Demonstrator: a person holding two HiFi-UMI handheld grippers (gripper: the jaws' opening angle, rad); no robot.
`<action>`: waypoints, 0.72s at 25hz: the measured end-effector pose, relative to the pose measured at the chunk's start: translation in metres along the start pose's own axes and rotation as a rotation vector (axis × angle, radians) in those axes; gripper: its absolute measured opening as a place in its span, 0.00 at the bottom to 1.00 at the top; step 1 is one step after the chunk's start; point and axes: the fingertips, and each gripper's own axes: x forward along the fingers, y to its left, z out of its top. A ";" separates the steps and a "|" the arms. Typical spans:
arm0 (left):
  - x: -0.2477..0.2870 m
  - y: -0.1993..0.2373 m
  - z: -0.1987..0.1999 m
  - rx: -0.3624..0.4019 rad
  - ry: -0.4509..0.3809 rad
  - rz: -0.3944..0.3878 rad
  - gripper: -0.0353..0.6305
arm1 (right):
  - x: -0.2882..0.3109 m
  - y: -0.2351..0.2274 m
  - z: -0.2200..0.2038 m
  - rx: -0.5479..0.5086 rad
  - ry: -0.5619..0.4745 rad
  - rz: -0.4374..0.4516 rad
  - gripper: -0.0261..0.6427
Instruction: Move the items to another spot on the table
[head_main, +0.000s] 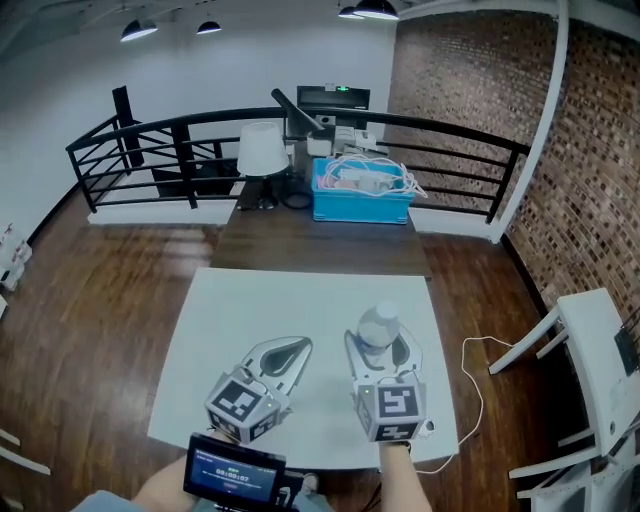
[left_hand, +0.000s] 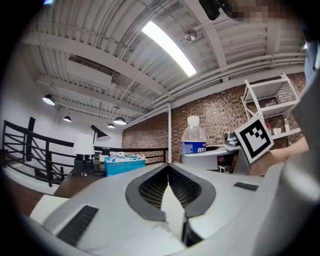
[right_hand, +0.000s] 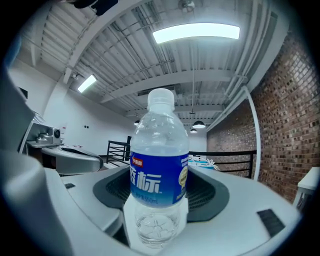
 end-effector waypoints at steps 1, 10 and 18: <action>-0.007 0.008 0.001 -0.001 -0.001 0.018 0.06 | 0.005 0.012 0.003 0.003 0.002 0.022 0.48; -0.088 0.076 -0.010 0.023 0.009 0.174 0.06 | 0.042 0.123 0.016 0.017 0.000 0.194 0.48; -0.152 0.125 -0.012 0.017 0.018 0.283 0.06 | 0.073 0.205 0.024 0.037 -0.045 0.299 0.48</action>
